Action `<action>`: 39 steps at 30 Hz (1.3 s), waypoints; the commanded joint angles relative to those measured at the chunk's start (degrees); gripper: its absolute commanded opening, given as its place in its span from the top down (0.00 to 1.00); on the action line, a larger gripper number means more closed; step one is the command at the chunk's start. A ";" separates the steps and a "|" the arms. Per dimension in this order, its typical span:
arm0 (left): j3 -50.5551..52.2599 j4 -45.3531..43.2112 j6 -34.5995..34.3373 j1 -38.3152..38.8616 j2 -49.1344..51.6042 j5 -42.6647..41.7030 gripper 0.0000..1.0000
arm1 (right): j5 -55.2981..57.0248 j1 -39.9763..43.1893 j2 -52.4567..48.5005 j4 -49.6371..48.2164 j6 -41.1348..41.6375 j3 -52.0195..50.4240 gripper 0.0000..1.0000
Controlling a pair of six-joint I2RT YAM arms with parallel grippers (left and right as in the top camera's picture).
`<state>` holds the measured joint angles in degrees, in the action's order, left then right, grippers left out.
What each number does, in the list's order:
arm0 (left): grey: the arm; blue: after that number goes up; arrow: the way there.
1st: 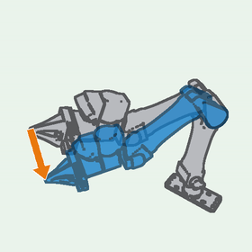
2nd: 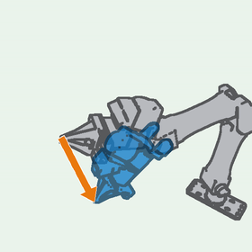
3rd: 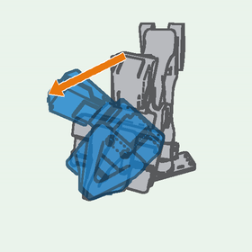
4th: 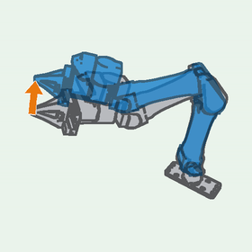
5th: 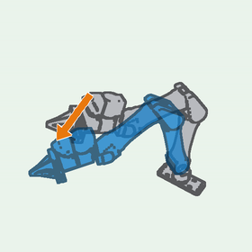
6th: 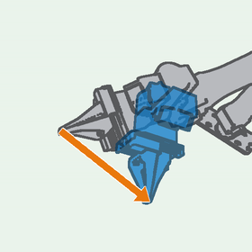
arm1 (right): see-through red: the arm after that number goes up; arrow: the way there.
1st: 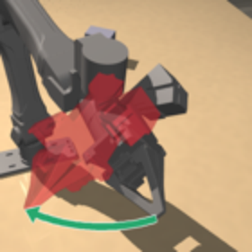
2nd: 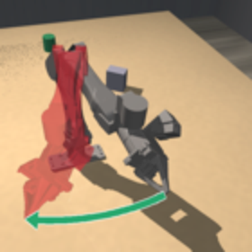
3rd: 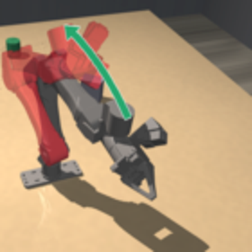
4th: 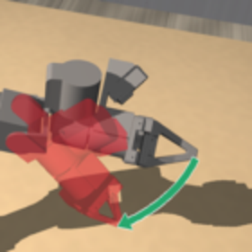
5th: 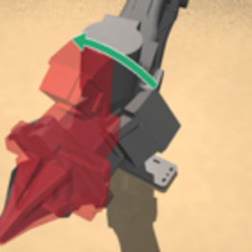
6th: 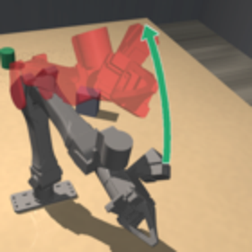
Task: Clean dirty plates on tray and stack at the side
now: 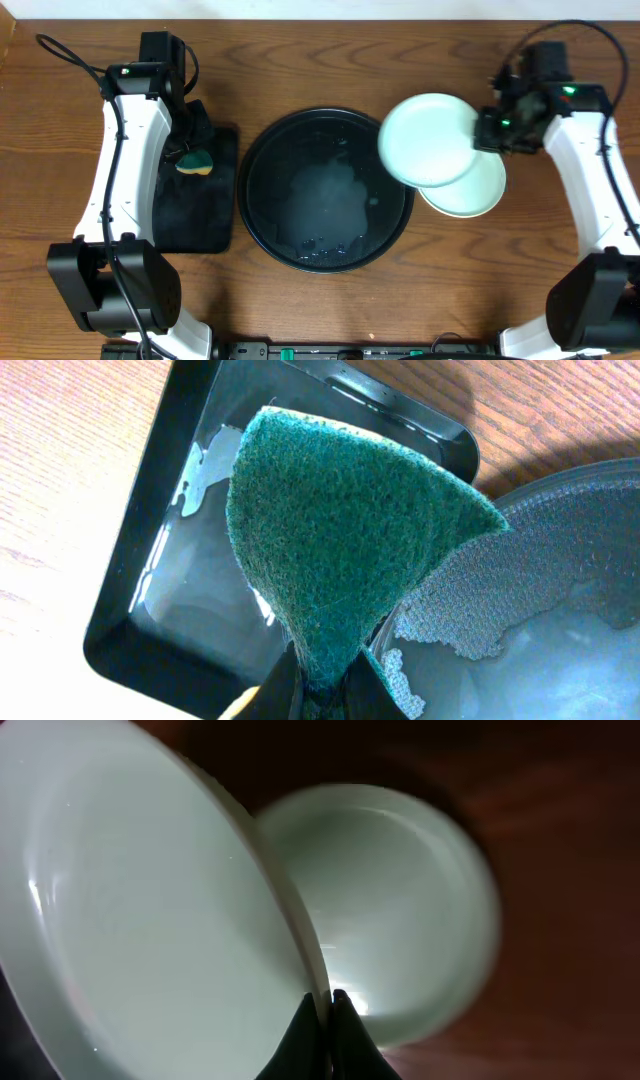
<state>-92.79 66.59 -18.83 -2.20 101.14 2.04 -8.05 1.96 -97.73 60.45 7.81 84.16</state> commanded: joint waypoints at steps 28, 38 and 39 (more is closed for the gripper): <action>3.91 -1.40 8.76 -0.61 0.79 0.26 0.93 | -3.37 5.49 1.53 -4.04 -2.80 -3.85 0.01; 18.14 -16.76 11.74 -2.29 1.84 -0.13 0.93 | -3.41 4.26 1.53 2.43 -2.75 7.02 0.01; 19.91 -19.06 11.74 -2.29 1.86 -0.13 0.93 | -3.41 4.26 1.53 2.62 -2.75 7.02 0.01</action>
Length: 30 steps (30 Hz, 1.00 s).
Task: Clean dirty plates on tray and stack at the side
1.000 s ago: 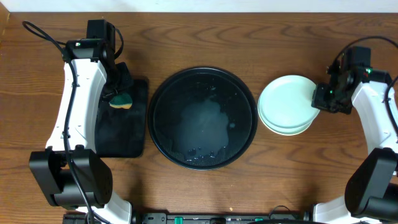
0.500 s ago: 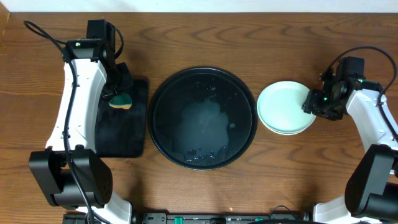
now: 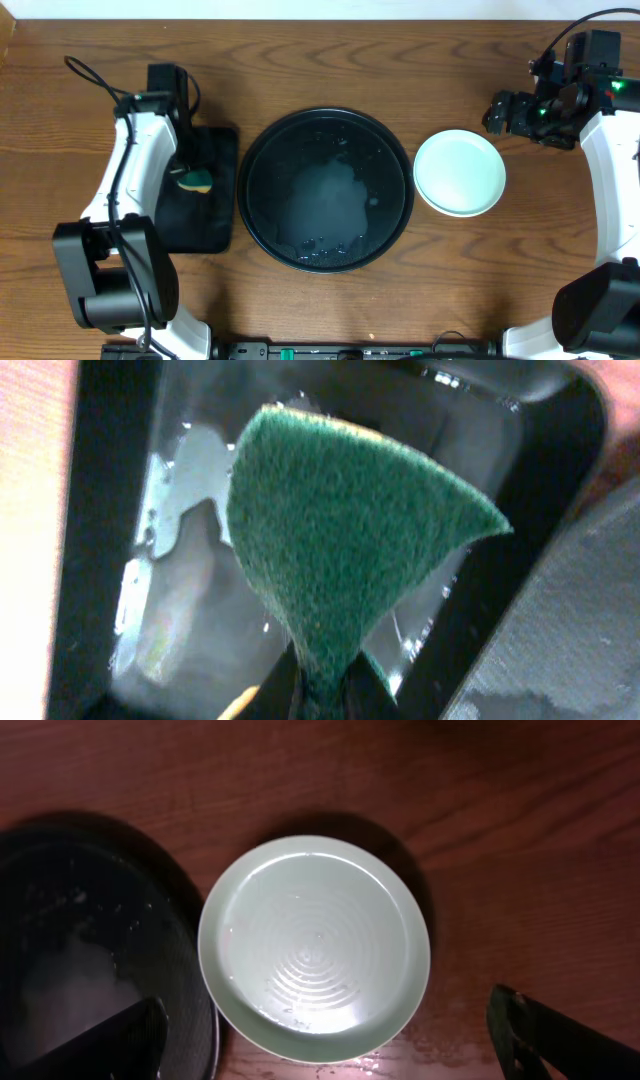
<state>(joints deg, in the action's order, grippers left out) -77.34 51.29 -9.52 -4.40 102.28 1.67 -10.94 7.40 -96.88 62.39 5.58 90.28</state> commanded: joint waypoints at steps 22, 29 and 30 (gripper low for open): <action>-3.43 1.27 1.97 -0.07 -5.62 0.22 0.27 | -0.50 -1.99 1.51 1.25 0.11 0.92 0.01; -7.54 4.59 1.99 -0.02 -17.70 0.24 0.27 | -0.48 -1.99 8.44 1.46 -0.31 3.23 0.01; -7.54 4.61 1.99 -0.02 -18.88 0.24 0.27 | -0.48 -1.97 9.68 1.33 -0.31 3.74 0.01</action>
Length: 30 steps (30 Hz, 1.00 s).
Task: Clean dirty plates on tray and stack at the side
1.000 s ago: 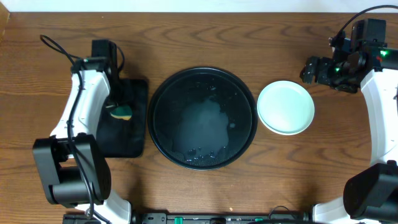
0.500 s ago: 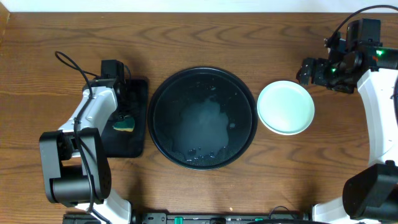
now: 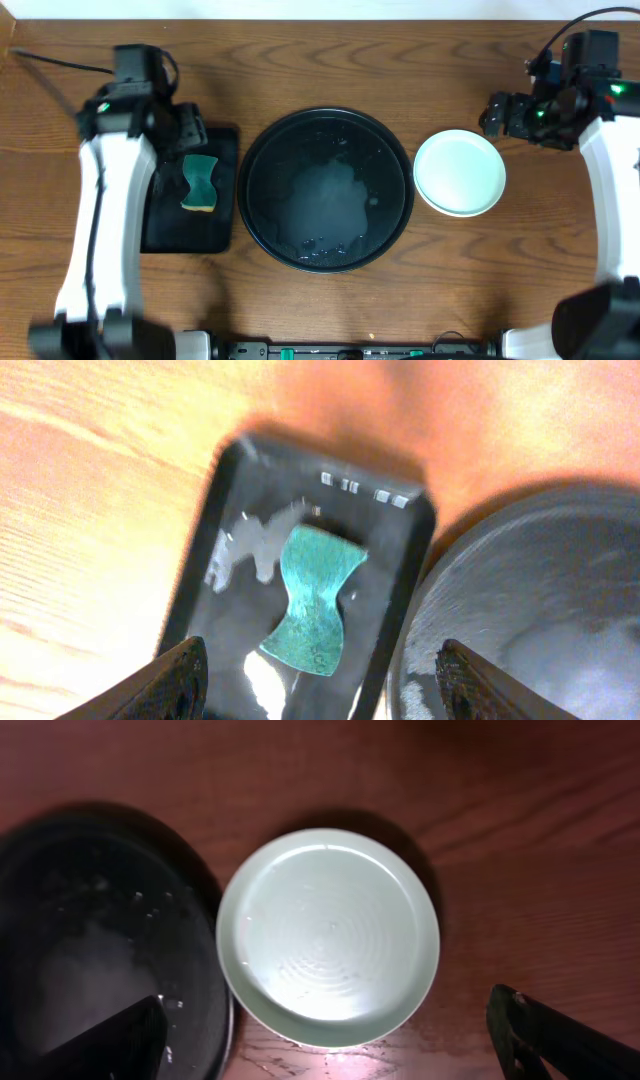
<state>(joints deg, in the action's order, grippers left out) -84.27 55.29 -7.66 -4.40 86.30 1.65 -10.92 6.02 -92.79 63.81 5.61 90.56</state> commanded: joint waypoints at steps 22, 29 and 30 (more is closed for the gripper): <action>-0.61 0.63 0.13 -0.02 -8.44 0.26 0.26 | 3.63 -0.61 36.72 -1.11 -3.56 6.16 0.01; -0.61 0.63 0.13 -0.02 -8.44 0.26 0.26 | 5.86 -0.55 39.60 -5.79 -4.68 -1.44 0.01; -0.61 0.63 0.13 -0.02 -8.44 0.26 0.26 | 5.99 -0.57 40.74 -7.98 -4.70 -4.00 0.01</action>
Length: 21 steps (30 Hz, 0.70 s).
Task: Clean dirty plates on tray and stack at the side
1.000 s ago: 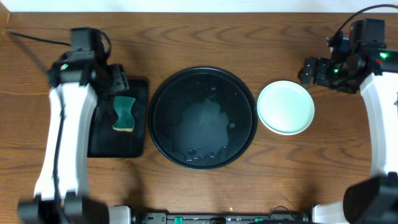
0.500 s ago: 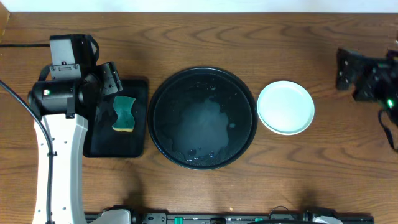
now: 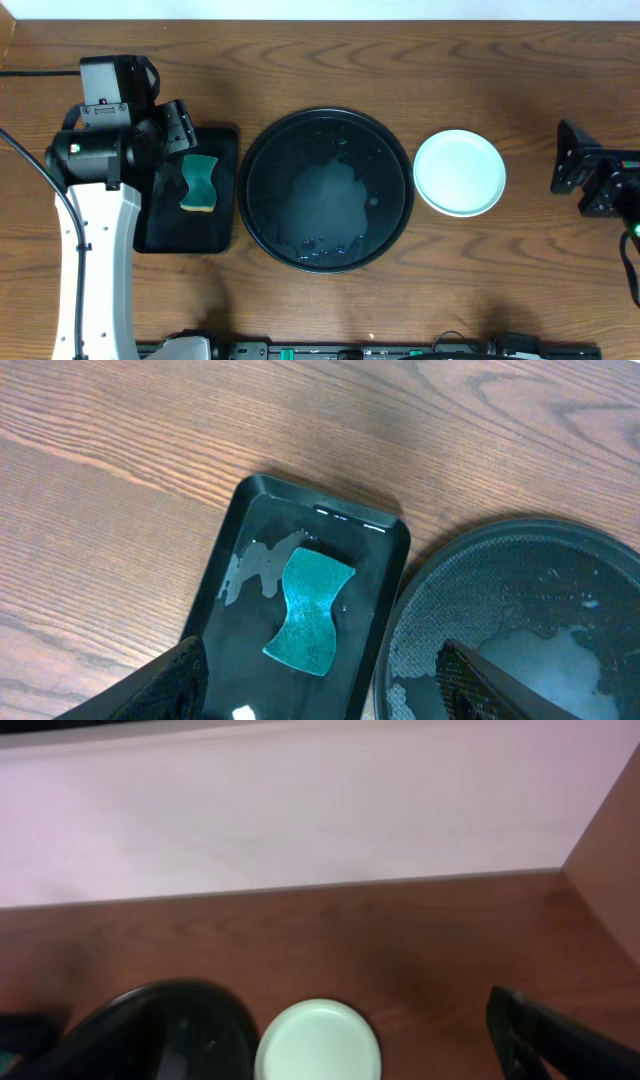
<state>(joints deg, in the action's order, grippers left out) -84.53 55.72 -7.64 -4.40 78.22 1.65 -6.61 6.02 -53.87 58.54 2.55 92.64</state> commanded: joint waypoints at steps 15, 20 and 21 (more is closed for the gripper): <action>-0.35 0.20 0.11 -0.02 -0.35 0.26 0.26 | -5.88 -0.94 33.11 -46.73 -1.22 -67.98 0.01; -0.35 0.20 0.11 -0.02 -0.35 0.26 0.26 | -5.86 -2.29 43.28 -55.32 -0.87 -81.48 0.01; -0.35 0.20 0.11 -0.02 -0.35 0.26 0.26 | -5.86 -2.60 45.33 -57.22 -0.87 -84.06 0.01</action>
<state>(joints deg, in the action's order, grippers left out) -84.51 55.70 -7.64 -4.40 78.22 1.67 -11.60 4.49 -12.82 4.19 1.74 12.88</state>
